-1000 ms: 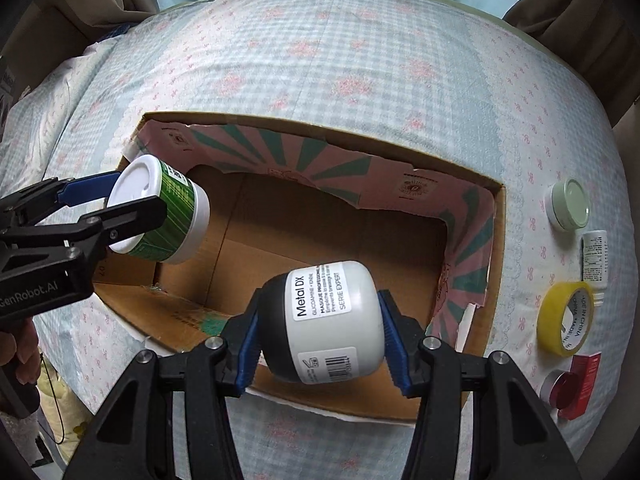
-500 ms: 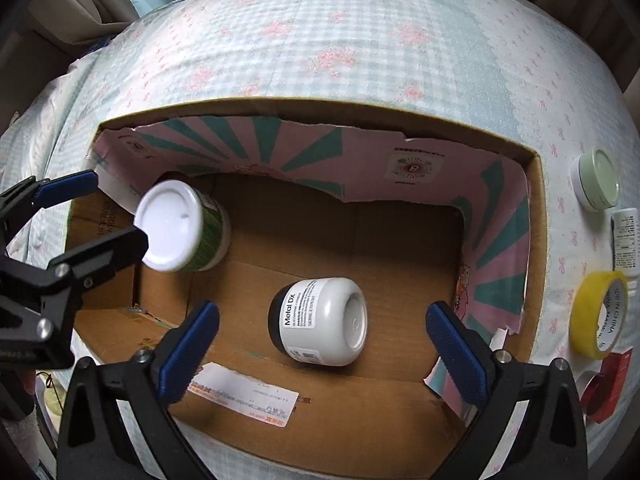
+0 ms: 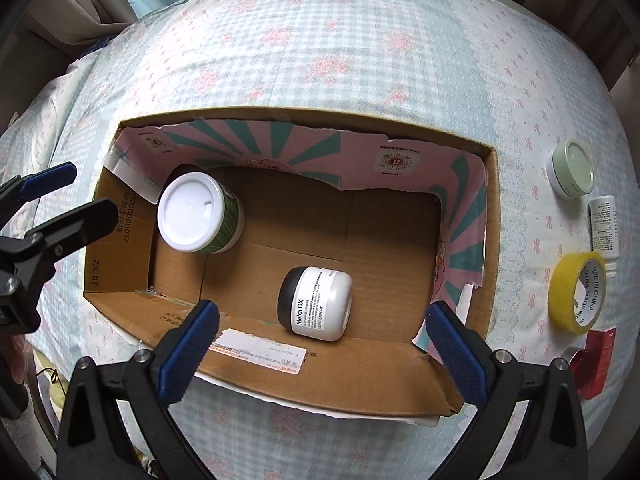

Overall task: Organize rigid objects
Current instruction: 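Lower both held containers into the box and open both tools, then move both tools back toward the remaining items on the bed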

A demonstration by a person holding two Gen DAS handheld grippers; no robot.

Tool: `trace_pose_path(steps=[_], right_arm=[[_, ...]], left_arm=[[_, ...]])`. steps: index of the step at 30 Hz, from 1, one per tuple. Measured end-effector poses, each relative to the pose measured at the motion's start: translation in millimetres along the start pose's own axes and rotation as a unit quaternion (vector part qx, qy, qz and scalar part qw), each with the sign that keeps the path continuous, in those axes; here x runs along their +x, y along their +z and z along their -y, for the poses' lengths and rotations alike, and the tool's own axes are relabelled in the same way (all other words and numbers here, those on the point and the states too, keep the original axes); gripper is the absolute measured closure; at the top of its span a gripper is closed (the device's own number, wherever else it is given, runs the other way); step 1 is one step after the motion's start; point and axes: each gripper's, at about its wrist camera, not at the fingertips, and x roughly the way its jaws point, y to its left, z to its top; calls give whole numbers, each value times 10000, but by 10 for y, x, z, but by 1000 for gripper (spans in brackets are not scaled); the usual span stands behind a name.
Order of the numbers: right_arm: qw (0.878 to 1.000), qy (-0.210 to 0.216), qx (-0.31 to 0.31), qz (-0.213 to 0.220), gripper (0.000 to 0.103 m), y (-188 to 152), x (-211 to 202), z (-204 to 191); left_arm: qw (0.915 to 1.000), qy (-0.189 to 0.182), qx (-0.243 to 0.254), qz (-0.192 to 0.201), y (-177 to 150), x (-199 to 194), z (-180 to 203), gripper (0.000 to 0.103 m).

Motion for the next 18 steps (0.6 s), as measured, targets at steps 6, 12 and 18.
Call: trace_pose_path(steps=[6, 12, 18], right_arm=[[9999, -52, -52, 127, 0, 13, -250, -77], [9992, -108, -220, 327, 0, -72, -643, -173], [9978, -9, -300, 598, 0, -294, -1181, -242]], left_arm=[[9999, 17, -49, 92, -11, -271, -18, 0], [9992, 133, -79, 360, -93, -719, 24, 0], [9975, 199, -236, 640, -259, -1221, 122, 0]])
